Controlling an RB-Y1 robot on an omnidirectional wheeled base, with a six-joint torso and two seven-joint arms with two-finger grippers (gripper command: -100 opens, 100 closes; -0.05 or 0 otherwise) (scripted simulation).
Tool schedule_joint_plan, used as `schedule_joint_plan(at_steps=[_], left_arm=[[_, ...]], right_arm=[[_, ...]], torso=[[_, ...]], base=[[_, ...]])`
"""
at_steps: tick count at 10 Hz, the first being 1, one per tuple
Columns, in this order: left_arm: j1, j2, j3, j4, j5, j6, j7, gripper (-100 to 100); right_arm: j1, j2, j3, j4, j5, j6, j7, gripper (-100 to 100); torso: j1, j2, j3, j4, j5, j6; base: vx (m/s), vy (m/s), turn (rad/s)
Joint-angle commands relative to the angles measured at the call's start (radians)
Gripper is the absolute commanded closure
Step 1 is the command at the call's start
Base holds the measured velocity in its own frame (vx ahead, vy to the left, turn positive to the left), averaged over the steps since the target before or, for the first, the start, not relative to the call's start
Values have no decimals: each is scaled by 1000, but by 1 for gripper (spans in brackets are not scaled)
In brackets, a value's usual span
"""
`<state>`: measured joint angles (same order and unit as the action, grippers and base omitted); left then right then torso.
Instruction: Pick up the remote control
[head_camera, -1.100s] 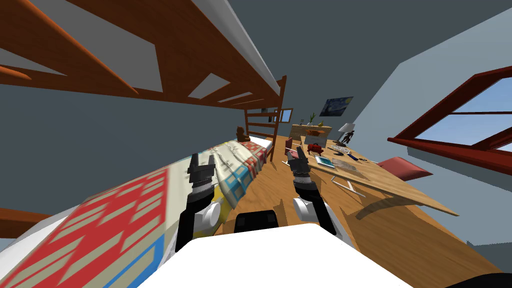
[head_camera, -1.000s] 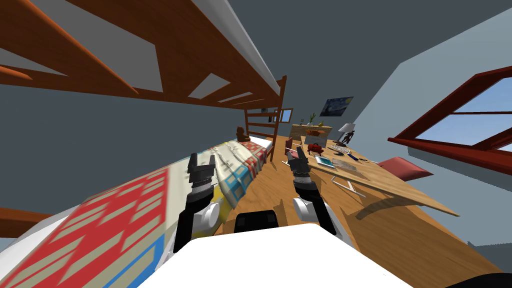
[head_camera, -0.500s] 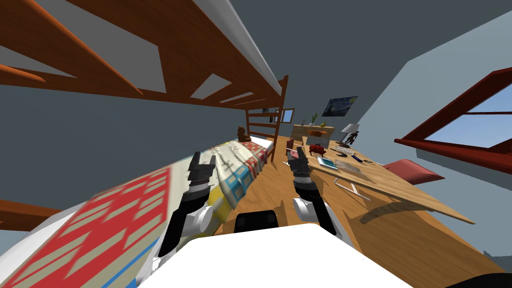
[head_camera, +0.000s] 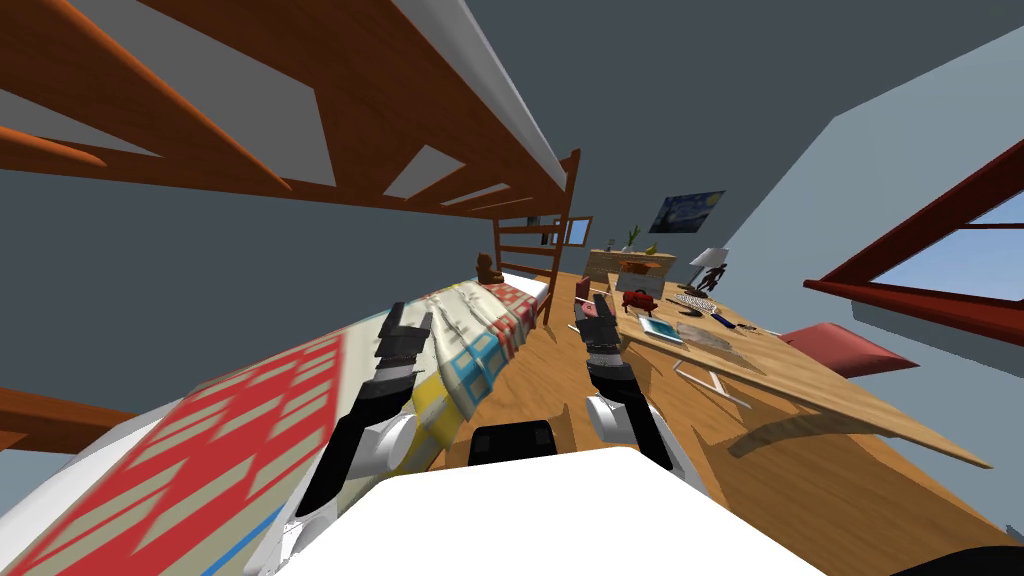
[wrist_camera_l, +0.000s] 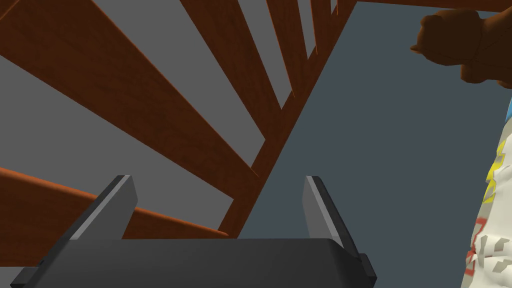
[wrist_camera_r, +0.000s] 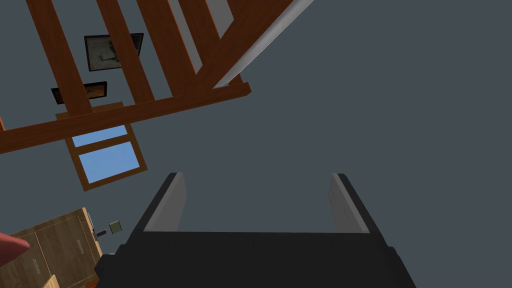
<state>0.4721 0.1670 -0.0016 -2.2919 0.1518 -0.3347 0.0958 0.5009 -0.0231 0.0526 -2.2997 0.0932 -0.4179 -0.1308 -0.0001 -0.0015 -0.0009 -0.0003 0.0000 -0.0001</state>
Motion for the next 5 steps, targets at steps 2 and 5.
schedule_joint_plan(at_steps=[2,5], left_arm=[[-2,18,17,-14,17,71,22,-100],[-1,28,28,-25,30,142,36,-100]], right_arm=[[0,0,0,0,0,0,0,0],[0,0,0,0,0,0,0,0]], torso=[[0,0,0,0,0,0],[0,-1,0,0,0,0]], base=[[24,-7,29],[31,-1,31]])
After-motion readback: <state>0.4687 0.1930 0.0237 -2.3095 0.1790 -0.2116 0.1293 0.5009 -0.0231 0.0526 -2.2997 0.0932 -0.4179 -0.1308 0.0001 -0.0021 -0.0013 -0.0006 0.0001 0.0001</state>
